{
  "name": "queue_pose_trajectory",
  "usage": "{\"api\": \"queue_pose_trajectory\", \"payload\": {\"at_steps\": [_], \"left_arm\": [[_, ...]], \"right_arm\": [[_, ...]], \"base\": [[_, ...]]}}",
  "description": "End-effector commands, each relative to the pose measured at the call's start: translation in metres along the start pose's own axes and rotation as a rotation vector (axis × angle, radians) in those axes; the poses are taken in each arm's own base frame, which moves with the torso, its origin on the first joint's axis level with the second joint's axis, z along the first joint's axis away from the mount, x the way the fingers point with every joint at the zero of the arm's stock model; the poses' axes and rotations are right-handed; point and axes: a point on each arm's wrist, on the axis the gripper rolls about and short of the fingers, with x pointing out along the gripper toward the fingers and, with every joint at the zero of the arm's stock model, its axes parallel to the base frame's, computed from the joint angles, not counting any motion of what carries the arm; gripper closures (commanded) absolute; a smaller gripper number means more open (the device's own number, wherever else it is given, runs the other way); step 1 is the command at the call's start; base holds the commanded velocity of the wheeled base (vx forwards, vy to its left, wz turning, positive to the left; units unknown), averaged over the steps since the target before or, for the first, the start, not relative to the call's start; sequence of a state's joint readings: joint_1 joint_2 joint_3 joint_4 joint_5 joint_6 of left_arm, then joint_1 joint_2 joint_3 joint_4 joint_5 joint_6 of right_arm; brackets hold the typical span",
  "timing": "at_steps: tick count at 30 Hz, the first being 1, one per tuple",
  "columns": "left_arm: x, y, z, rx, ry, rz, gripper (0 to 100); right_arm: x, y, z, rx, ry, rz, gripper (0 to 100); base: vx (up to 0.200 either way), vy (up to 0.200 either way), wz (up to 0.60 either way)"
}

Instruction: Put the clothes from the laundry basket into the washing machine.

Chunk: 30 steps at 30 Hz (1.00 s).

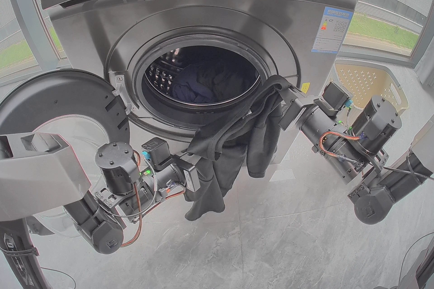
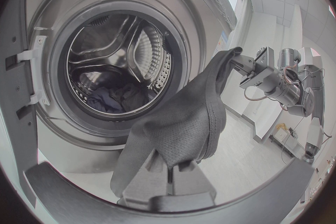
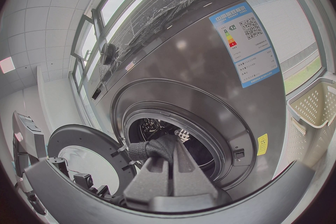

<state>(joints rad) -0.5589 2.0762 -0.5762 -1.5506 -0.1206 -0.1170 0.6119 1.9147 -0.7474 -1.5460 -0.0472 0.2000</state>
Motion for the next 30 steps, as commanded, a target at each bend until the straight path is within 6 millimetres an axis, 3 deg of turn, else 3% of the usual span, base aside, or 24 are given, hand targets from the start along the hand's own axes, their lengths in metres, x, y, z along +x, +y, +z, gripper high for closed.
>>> {"api": "queue_pose_trajectory", "payload": {"at_steps": [1, 3, 4, 10, 17, 30], "left_arm": [[-0.003, 0.006, 0.0, -0.001, 0.006, 0.016, 100], [-0.003, 0.005, -0.003, -0.002, 0.014, 0.012, 100], [-0.002, 0.005, -0.004, -0.003, 0.019, 0.007, 0], [0.016, 0.011, -0.019, -0.004, 0.025, 0.012, 0], [0.049, 0.031, -0.04, 0.002, 0.001, 0.046, 0], [0.063, 0.023, -0.055, 0.002, 0.009, 0.004, 0]], "right_arm": [[-0.001, 0.003, -0.002, 0.002, 0.011, 0.009, 100], [-0.002, 0.004, -0.003, 0.004, 0.012, 0.014, 100], [-0.002, 0.005, -0.003, 0.005, 0.013, 0.015, 100], [-0.003, 0.007, -0.003, 0.007, 0.016, 0.022, 100], [-0.004, 0.013, -0.002, 0.014, 0.014, 0.036, 100], [-0.003, 0.014, -0.002, 0.016, 0.013, 0.039, 100]], "base": [[0.0, 0.0, 0.0], [0.0, 0.0, 0.0], [0.0, 0.0, 0.0], [0.0, 0.0, 0.0], [0.0, 0.0, 0.0], [0.0, 0.0, 0.0]]}}
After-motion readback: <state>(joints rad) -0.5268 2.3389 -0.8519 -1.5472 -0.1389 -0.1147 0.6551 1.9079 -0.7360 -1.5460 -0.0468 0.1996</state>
